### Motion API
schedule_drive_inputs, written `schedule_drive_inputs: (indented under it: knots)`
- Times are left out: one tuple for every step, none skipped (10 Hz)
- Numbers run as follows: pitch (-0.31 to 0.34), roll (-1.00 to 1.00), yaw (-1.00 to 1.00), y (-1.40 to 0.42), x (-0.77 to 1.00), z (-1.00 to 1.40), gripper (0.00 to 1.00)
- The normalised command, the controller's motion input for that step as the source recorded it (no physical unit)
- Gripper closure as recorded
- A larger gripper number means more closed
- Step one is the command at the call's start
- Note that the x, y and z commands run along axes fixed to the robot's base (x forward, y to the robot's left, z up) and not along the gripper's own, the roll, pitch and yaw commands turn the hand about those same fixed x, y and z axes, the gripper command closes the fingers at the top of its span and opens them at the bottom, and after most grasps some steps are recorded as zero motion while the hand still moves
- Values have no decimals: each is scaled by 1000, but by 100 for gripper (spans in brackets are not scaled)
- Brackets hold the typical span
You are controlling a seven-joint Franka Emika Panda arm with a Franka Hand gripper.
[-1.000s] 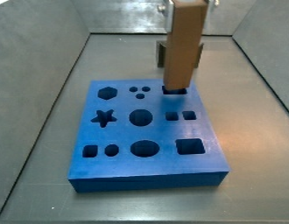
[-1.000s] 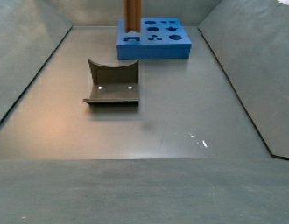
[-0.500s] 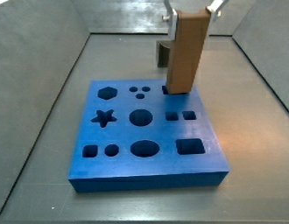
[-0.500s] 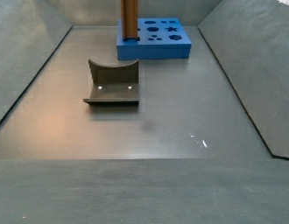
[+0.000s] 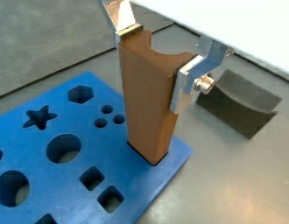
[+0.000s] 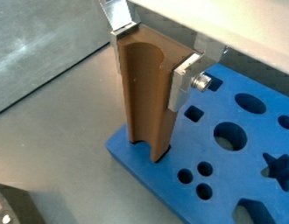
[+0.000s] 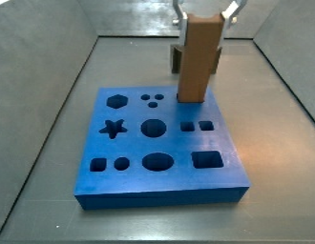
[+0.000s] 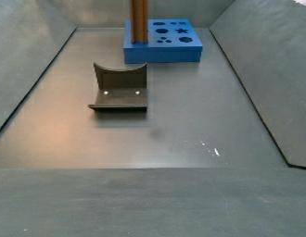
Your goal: Insert the arch object.
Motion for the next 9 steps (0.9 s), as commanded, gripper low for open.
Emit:
schedule_drive_inputs:
  knots:
    - [0, -193, 154, -71, 0, -169, 100]
    - [0, -179, 163, 0, 20, -254, 100]
    - [0, -83, 111, 0, 83, -397, 100]
    - [0, -49, 43, 0, 63, -391, 100]
    - [0, -41, 23, 0, 0, -426, 100]
    - [0, -16, 14, 29, 0, -391, 100]
    - [-6, 0, 0, 23, 0, -320, 100]
    - [0, 0, 0, 23, 0, -249, 100]
    - [0, 0, 0, 17, 20, -211, 100]
